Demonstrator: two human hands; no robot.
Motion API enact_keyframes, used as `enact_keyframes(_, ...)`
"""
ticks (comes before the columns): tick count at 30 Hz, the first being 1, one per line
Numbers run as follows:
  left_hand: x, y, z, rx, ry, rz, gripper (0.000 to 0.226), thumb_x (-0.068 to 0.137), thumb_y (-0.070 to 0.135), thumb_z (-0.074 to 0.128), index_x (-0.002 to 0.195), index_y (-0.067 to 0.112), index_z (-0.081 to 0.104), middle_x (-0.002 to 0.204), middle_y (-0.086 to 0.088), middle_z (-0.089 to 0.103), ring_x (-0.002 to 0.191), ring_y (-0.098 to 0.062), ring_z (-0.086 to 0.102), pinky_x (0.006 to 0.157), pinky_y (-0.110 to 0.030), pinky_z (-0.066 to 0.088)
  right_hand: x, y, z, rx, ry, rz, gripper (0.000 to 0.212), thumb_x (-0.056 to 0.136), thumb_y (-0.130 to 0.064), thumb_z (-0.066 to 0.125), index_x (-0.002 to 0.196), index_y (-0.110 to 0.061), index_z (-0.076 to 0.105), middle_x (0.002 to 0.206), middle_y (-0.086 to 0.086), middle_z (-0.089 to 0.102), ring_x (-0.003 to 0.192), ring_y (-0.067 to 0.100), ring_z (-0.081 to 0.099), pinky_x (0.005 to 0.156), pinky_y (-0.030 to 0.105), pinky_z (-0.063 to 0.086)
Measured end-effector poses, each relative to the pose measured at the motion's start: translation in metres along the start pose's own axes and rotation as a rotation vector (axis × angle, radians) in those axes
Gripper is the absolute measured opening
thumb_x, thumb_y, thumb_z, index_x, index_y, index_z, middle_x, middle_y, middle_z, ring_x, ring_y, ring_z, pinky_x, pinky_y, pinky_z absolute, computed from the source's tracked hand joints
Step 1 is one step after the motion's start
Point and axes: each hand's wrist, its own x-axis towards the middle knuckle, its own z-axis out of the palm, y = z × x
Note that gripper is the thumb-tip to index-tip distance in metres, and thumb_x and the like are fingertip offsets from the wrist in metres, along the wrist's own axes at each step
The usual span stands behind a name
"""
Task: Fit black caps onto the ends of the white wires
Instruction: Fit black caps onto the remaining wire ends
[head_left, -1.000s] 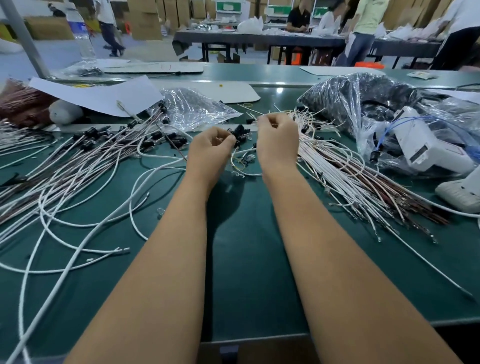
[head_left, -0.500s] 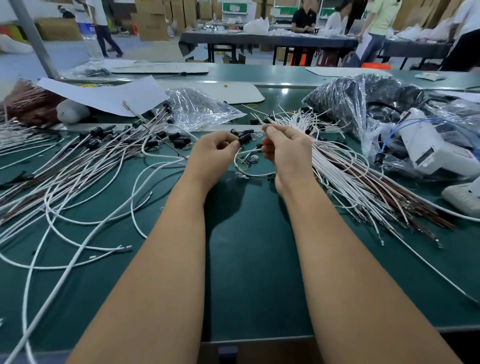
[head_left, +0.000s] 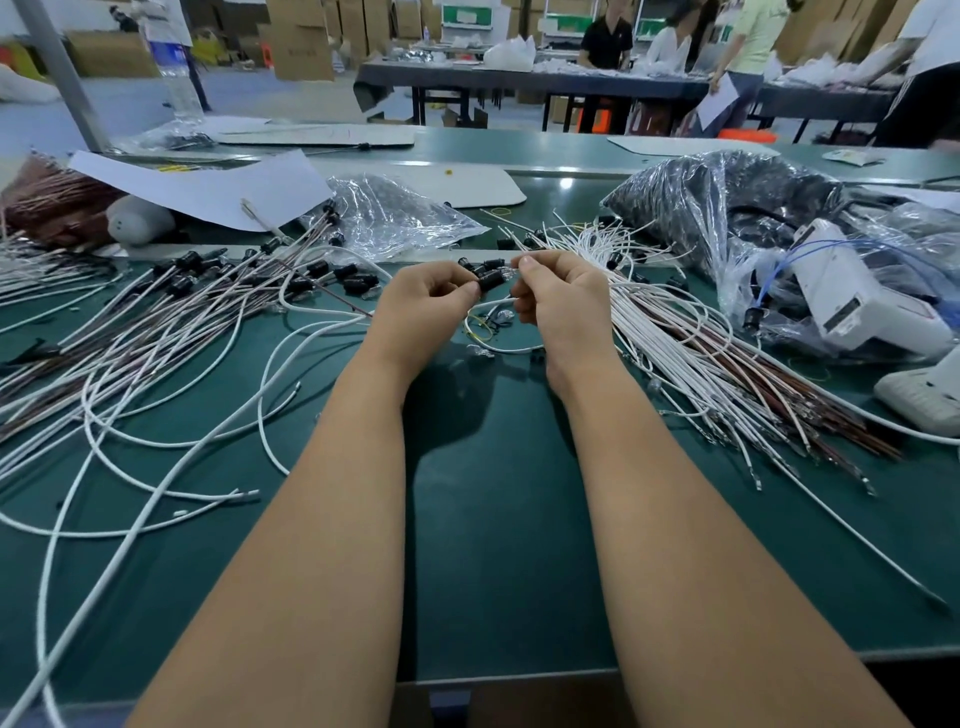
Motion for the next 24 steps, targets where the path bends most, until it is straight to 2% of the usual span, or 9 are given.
enact_keyframes(5,0.001,-0.001,0.002,0.05,0.043,0.026,0.01,0.089,0.015,0.062,0.08,0.019,0.067,0.066,0.0,0.057,0.063,-0.013,0.049,0.06,-0.019,0.041,-0.001,-0.001,-0.001,-0.074,-0.011,0.011,0.016,0.094,-0.006,0.054,0.083,-0.012,0.063,0.066,0.001,0.058,0.058,0.009,0.052,0.054,0.016,0.045)
enact_keyframes(9,0.001,-0.002,0.001,0.068,0.054,0.061,0.009,0.088,0.014,0.064,0.081,0.019,0.066,0.07,-0.002,0.061,0.065,-0.013,0.054,0.066,-0.025,0.046,-0.001,0.001,-0.001,-0.154,-0.008,0.014,0.019,0.091,-0.008,0.059,0.075,-0.016,0.06,0.066,0.001,0.059,0.061,0.012,0.054,0.061,0.025,0.047)
enact_keyframes(14,0.003,-0.002,0.004,0.149,0.098,0.099,0.006,0.089,0.013,0.063,0.089,0.011,0.069,0.074,-0.001,0.064,0.067,-0.011,0.055,0.069,-0.024,0.045,0.0,-0.001,-0.002,-0.07,-0.039,0.064,0.022,0.092,-0.004,0.057,0.072,-0.01,0.06,0.061,0.003,0.054,0.052,0.01,0.047,0.047,0.014,0.041)
enact_keyframes(18,0.003,0.0,0.004,0.162,0.114,0.133,0.005,0.089,0.012,0.064,0.089,0.011,0.069,0.071,0.004,0.062,0.065,-0.006,0.054,0.066,-0.015,0.043,0.001,0.002,-0.003,-0.08,-0.048,0.044,0.023,0.093,-0.003,0.057,0.072,-0.011,0.059,0.062,0.003,0.055,0.052,0.008,0.048,0.048,0.013,0.042)
enact_keyframes(21,0.004,-0.001,0.004,0.194,0.115,0.152,0.007,0.09,0.012,0.064,0.092,0.008,0.069,0.07,0.006,0.06,0.063,-0.002,0.052,0.064,-0.013,0.042,0.001,0.006,-0.004,-0.115,-0.034,0.002,0.023,0.091,-0.003,0.061,0.071,-0.015,0.06,0.062,0.001,0.058,0.053,0.006,0.052,0.052,0.013,0.044)
enact_keyframes(24,0.005,-0.001,0.006,0.23,0.113,0.152,0.009,0.091,0.014,0.063,0.091,0.007,0.067,0.067,0.011,0.055,0.06,0.002,0.047,0.058,-0.007,0.037,0.003,0.009,-0.004,-0.121,-0.016,-0.017,0.024,0.089,-0.003,0.063,0.069,-0.016,0.061,0.064,0.001,0.06,0.057,0.008,0.053,0.057,0.017,0.045)
